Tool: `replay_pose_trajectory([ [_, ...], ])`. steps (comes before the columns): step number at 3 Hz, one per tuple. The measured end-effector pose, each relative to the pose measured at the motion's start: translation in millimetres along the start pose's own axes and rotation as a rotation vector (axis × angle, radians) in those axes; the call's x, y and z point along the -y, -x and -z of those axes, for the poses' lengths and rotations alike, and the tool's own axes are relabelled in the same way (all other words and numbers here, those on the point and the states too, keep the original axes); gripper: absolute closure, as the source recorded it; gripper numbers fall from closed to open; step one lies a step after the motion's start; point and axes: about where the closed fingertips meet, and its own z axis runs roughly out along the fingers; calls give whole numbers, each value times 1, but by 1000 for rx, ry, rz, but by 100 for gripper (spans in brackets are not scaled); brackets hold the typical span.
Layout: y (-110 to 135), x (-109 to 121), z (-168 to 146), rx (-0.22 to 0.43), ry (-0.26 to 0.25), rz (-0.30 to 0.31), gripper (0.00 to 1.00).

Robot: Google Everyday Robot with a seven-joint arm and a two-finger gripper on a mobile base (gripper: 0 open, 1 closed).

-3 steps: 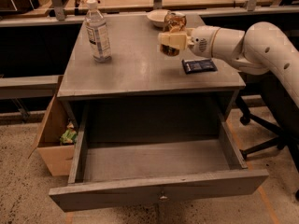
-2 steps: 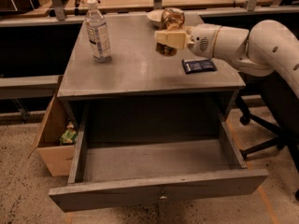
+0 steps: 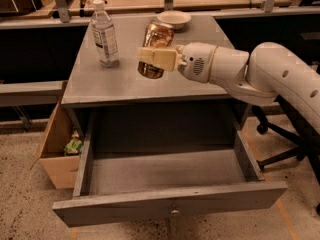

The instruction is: Place orange can into top drawer

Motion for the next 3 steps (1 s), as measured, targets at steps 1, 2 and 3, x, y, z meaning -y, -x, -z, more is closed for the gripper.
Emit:
replay_pose_trajectory([
  [1, -31, -36, -9, -39, 71, -5, 100],
  [2, -63, -59, -16, -101, 137, 85, 100],
  [3, -63, -59, -16, -101, 137, 85, 100],
])
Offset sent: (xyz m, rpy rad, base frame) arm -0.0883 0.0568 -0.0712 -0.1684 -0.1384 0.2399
